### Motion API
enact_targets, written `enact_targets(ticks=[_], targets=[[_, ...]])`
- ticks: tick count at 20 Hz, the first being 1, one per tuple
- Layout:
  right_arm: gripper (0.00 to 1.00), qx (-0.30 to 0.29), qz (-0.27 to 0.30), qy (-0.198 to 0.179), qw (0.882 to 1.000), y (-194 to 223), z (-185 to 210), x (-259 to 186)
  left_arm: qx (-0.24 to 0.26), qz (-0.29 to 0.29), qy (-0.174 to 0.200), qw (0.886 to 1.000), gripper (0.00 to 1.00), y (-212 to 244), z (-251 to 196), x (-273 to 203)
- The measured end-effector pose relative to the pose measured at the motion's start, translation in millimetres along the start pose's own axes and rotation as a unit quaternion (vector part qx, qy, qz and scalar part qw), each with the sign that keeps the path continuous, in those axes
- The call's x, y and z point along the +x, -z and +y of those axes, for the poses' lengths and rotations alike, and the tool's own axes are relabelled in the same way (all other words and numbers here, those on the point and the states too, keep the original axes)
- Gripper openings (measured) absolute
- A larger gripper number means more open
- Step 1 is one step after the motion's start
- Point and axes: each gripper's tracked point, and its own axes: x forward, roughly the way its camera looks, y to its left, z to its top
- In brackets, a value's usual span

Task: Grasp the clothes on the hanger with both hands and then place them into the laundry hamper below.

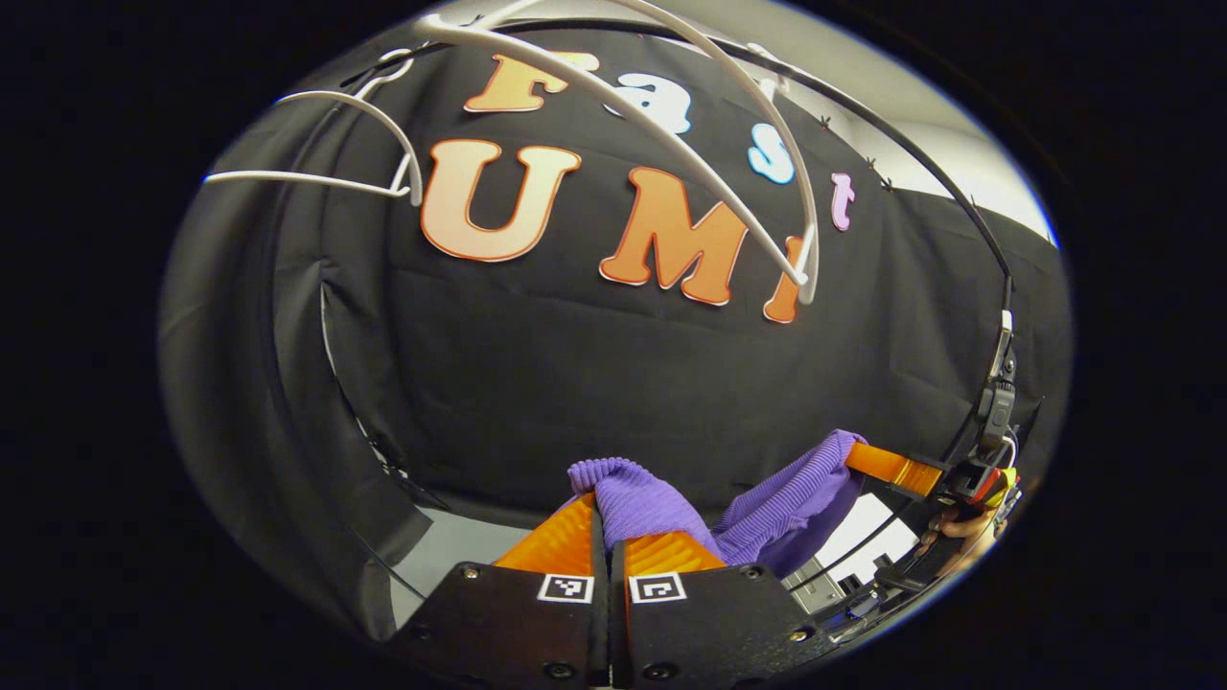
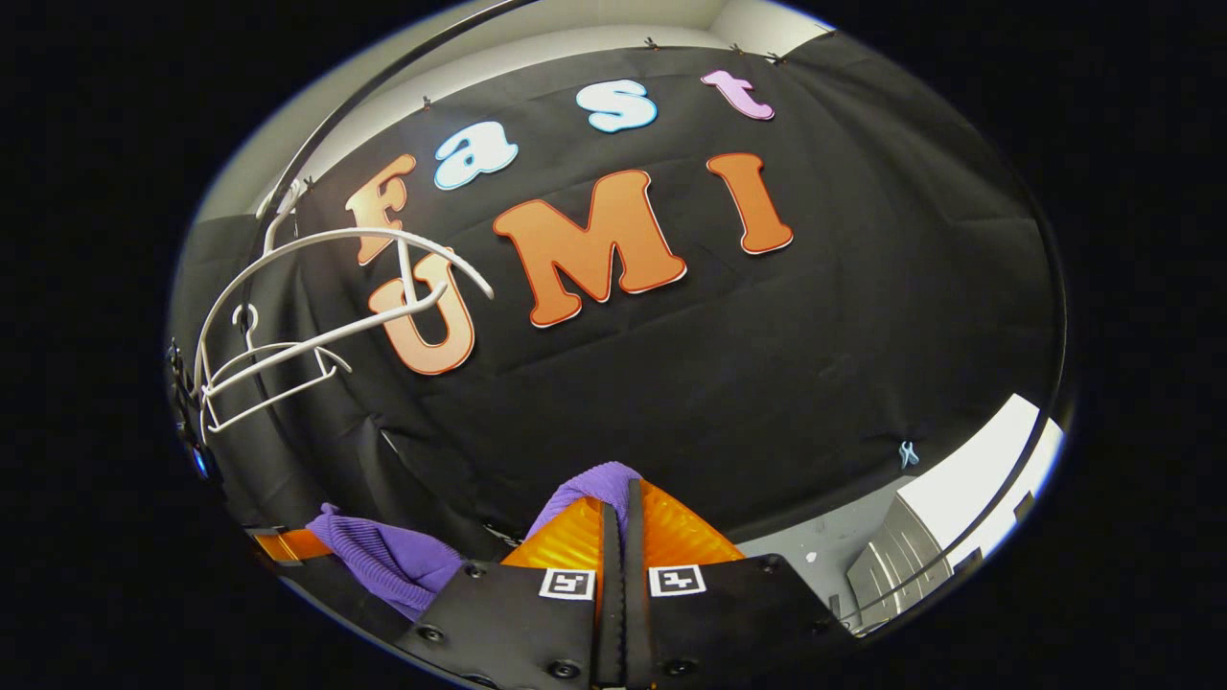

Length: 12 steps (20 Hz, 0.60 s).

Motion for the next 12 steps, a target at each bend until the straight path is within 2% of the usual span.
enact_targets(ticks=[7, 12], targets=[[0.07, -0.015, 0.042, 0.003, 0.999, 32, -16, 0, 0.010, 0.050, 0.023, 0.998, 0.01, 37, -41, 33], [0.07, -0.030, 0.083, 0.013, 0.996, 67, -27, 11, 0.015, 0.104, 0.026, 0.994, 0.01, 74, -50, 55]])
